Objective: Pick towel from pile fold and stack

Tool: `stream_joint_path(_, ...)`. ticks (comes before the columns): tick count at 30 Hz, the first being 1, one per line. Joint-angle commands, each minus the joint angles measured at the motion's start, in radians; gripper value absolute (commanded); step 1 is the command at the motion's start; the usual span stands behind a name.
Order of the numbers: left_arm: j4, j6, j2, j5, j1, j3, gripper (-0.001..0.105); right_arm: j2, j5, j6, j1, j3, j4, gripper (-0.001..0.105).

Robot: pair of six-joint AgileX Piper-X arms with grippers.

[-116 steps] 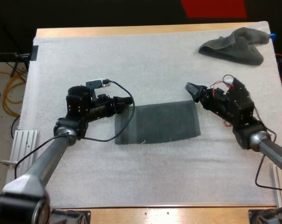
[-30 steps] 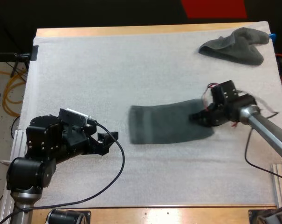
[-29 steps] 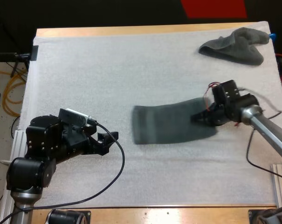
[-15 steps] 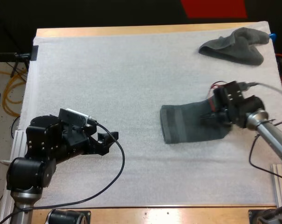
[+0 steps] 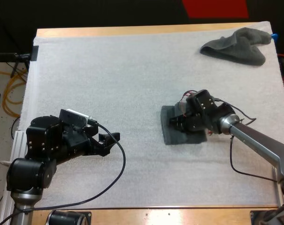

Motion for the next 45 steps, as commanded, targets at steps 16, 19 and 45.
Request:
stream_joint_path(16,0.004,-0.007,-0.003,0.012,0.001,-0.007,0.074,-0.029,-0.231,-0.118,0.004,-0.004,-0.019,0.093)
stream_joint_path(19,0.001,-0.005,-0.003,0.012,0.001,-0.007,0.074,-0.09,-0.244,-0.162,0.004,-0.004,0.002,0.093)
stream_joint_path(45,-0.254,-0.119,0.146,-0.052,-0.107,-0.007,0.075,-0.961,0.093,-0.243,0.004,-0.004,0.521,0.093)
